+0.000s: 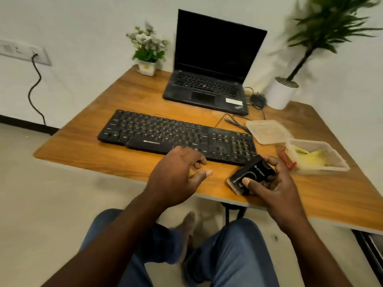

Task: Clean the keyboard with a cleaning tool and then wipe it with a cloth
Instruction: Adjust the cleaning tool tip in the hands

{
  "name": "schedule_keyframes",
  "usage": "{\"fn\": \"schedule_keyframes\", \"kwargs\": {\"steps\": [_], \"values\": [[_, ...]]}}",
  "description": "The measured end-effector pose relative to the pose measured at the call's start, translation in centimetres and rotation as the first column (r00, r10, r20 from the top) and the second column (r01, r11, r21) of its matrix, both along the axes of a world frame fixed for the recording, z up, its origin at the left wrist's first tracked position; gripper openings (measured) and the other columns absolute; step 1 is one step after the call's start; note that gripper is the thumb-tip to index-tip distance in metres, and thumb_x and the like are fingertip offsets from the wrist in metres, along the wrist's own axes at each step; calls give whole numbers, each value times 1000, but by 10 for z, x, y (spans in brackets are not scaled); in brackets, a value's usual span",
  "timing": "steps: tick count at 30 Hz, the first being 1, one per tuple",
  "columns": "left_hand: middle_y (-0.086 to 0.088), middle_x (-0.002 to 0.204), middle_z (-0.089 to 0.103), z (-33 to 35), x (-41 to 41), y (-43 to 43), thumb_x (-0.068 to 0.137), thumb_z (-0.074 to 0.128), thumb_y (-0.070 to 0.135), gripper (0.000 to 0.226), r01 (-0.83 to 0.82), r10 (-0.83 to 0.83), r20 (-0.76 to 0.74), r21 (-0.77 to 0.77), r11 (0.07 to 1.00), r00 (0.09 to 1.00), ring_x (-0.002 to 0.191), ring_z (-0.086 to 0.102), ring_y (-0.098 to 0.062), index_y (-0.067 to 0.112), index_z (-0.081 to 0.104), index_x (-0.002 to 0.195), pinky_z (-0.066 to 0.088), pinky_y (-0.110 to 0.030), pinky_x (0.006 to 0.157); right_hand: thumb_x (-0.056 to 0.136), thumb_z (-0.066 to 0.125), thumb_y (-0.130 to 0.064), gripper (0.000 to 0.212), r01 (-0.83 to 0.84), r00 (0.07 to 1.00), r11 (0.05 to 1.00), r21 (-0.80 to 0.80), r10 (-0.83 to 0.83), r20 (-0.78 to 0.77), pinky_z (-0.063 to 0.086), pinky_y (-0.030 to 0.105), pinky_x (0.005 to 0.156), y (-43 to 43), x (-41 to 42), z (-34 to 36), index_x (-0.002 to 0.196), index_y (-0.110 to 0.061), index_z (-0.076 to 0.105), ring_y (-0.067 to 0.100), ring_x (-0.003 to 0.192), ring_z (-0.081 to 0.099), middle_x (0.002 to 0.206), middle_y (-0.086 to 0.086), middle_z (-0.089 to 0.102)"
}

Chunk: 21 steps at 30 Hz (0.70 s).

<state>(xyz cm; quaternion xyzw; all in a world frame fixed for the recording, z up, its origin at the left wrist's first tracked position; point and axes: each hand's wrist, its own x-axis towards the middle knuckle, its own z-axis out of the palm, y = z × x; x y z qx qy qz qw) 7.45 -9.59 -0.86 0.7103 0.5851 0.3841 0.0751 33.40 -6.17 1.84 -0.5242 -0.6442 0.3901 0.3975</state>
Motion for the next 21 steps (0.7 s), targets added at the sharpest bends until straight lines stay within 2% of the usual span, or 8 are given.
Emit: {"fn": "schedule_keyframes", "kwargs": {"steps": [3, 7, 10, 12, 14, 17, 21], "values": [[21, 92, 57, -4, 20, 8, 92, 69, 54, 28, 45, -48, -67, -52, 998, 997, 88, 43, -2, 32, 66, 109, 32, -18, 69, 77, 88, -22, 61, 123, 990, 992, -9, -123, -72, 61, 52, 89, 6, 36, -2, 116, -56, 56, 17, 100, 73, 113, -1, 71], [23, 91, 57, -1, 37, 18, 89, 69, 59, 30, 66, -77, -116, -102, 993, 990, 89, 46, -2, 36, 66, 108, 39, -24, 70, 80, 87, -22, 61, 210, 972, 978, 10, -207, -109, 61, 53, 88, 11, 69, -6, 124, -50, 56, 19, 102, 73, 113, -3, 72], [23, 92, 57, 1, 54, 25, 87, 69, 62, 34, 76, -94, -121, -141, 987, 988, 91, 47, -2, 37, 66, 109, 40, -26, 75, 84, 83, -14, 64, 179, 971, 984, 9, -175, -160, 62, 45, 79, 13, 77, -9, 131, -47, 56, 21, 97, 74, 108, -2, 74], [23, 96, 57, 4, 68, 28, 85, 68, 68, 42, 86, -110, -130, -173, 981, 985, 94, 46, -1, 38, 65, 114, 41, -26, 75, 83, 85, -16, 63, 152, 976, 988, -4, -151, -159, 63, 43, 77, 19, 75, -11, 131, -47, 57, 21, 97, 74, 107, -4, 74], [24, 104, 56, 6, 87, 32, 81, 66, 75, 58, 95, -129, -155, -211, 973, 979, 100, 44, -1, 38, 61, 126, 40, -25, 77, 81, 87, -20, 64, 142, 979, 990, -8, -142, -143, 64, 45, 79, 23, 69, -11, 131, -46, 56, 18, 97, 74, 108, -4, 74], [16, 126, 57, 7, 116, 34, 77, 64, 81, 85, 61, -99, -180, -206, 977, 979, 112, 43, -7, 32, 49, 145, 45, -31, 91, 79, 87, -19, 66, 115, 988, 993, 6, -114, -108, 64, 39, 76, 24, 57, -13, 130, -44, 53, 11, 95, 74, 108, -8, 72], [8, 128, 56, 2, 150, 31, 81, 61, 78, 82, -5, -26, -226, -134, 991, 974, 112, 43, -13, 26, 49, 143, 45, -36, 96, 79, 87, -17, 66, 138, 982, 990, -18, -139, -129, 64, 38, 63, 21, 59, -12, 126, -41, 48, 16, 88, 75, 105, -6, 73]]}}
